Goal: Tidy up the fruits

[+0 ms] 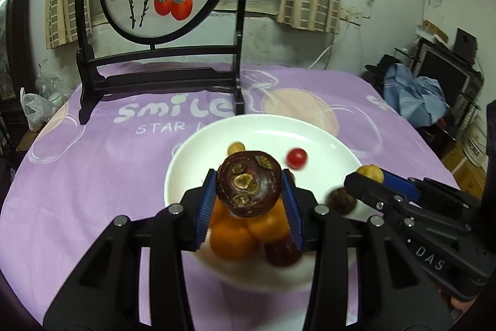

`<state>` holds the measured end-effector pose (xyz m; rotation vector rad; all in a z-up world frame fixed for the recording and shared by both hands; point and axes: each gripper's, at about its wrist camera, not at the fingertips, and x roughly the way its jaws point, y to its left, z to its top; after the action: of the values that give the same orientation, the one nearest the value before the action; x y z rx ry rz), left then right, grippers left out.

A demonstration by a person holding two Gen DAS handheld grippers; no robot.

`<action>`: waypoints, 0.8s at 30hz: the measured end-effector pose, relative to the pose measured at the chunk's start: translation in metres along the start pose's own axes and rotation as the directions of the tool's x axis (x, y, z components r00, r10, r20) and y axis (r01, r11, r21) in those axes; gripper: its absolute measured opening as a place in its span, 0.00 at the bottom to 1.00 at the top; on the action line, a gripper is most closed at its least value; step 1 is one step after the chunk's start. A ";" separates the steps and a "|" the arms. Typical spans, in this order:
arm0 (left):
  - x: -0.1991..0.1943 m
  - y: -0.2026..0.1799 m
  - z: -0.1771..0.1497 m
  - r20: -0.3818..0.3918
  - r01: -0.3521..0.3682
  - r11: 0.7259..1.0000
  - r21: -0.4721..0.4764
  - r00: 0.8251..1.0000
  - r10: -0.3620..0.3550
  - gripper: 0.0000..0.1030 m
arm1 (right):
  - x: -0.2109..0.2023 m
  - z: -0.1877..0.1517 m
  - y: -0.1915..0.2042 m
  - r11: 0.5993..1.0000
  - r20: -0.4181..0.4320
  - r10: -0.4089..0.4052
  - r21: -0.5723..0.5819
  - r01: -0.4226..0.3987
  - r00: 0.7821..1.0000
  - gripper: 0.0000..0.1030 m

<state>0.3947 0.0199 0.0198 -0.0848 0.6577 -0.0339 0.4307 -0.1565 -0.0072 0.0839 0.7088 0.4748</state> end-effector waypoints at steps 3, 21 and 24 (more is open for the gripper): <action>0.025 0.007 0.008 -0.033 -0.019 0.999 -0.026 0.999 0.018 0.41 | 0.021 0.005 -0.008 1.000 -0.038 -0.005 0.015 0.005 0.999 0.27; 0.062 0.017 0.018 -0.107 -0.062 0.997 -0.046 0.993 0.057 0.69 | 0.037 0.012 -0.013 0.999 -0.119 0.012 0.040 -0.007 0.993 0.47; 0.044 0.013 0.021 -0.049 -0.126 0.992 -0.031 0.991 0.124 0.82 | 0.016 0.015 -0.010 0.999 -0.103 0.004 0.035 -0.001 0.995 0.57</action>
<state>0.4425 0.0319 0.0080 -0.0759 0.7094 0.0965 0.4545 -0.1572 -0.0081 0.0940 0.8185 0.4716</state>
